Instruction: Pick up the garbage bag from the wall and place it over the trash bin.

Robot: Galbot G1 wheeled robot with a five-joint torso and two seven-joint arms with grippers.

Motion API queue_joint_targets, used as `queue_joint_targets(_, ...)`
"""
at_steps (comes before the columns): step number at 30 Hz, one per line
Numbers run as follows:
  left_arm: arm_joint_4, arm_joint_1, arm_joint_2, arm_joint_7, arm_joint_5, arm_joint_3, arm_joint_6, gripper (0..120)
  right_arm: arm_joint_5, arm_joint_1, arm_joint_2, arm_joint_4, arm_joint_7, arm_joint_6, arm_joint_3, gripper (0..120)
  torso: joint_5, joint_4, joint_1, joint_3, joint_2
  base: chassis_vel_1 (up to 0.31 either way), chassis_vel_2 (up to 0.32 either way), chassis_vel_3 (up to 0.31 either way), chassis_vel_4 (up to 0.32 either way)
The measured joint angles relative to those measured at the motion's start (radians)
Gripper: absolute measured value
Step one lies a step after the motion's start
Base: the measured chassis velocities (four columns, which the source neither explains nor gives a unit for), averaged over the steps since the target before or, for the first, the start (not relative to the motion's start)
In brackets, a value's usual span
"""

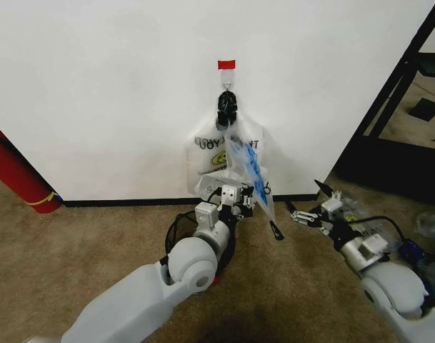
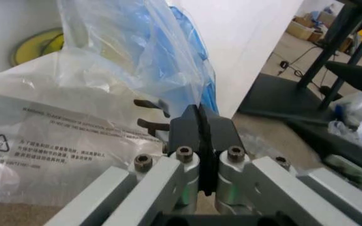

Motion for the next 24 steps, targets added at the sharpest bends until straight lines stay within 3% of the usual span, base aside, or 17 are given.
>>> queue_joint_targets(9, -0.008, 0.012, 0.005, -0.002, -0.002, -0.012, 0.000, 0, -0.117, 0.182, -0.024, -0.060, -0.017, -0.015, -0.178, 100, 0.0000, -0.0001, 0.000, 0.000, 0.000, 0.000, 0.000, 0.000, 0.000)
queue_joint_targets(16, -0.014, 0.017, 0.011, -0.002, -0.003, -0.019, 0.000, 0, -0.138, 0.230, -0.024, -0.104, -0.019, -0.020, -0.236, 99, -0.0001, -0.0005, 0.000, 0.000, 0.000, 0.000, 0.000, 0.000, 0.000)
queue_joint_targets(24, -0.023, 0.021, 0.008, -0.003, -0.006, -0.022, 0.001, 0, -0.121, 0.297, -0.002, -0.157, -0.017, -0.028, -0.317, 71, -0.0001, -0.0004, 0.000, 0.000, 0.000, 0.000, 0.000, 0.000, 0.000)
